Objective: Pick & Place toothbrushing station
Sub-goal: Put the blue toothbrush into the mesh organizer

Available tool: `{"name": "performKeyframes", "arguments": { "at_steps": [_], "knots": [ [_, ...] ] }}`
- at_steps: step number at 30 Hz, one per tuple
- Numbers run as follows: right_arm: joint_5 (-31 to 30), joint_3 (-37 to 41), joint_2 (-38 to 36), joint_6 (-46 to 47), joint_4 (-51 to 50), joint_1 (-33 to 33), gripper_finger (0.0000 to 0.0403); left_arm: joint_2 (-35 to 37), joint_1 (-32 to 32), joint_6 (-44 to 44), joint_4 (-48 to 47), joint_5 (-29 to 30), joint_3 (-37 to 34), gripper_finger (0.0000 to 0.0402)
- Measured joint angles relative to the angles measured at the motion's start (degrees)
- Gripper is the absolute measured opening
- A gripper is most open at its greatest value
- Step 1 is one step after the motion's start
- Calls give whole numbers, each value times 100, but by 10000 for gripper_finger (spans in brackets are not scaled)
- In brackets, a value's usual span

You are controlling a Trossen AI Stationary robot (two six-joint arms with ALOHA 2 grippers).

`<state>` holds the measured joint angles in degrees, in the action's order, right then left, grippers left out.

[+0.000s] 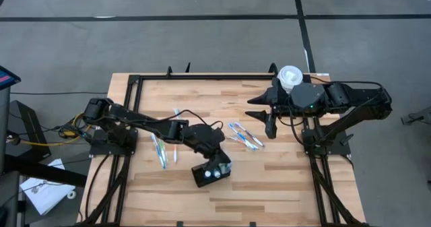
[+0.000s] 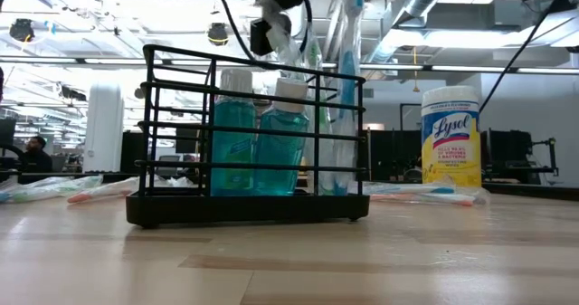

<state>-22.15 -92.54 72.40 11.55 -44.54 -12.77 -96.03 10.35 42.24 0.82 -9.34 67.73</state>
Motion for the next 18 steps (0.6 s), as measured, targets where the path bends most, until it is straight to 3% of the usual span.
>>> {"name": "performKeyframes", "arguments": {
  "at_steps": [9, 12, 18],
  "knots": [
    [5, 1, 0, -86, 1, 10, 175, 0, 16, 175, 365, 137, -1, 191],
    [45, 1, 0, -106, 1, 10, 175, 0, 22, 218, 365, 137, -1, 207],
    [123, 1, -2, -151, 1, 15, 175, 152, 20, 344, 950, 324, 56, 198]
  ]
}}
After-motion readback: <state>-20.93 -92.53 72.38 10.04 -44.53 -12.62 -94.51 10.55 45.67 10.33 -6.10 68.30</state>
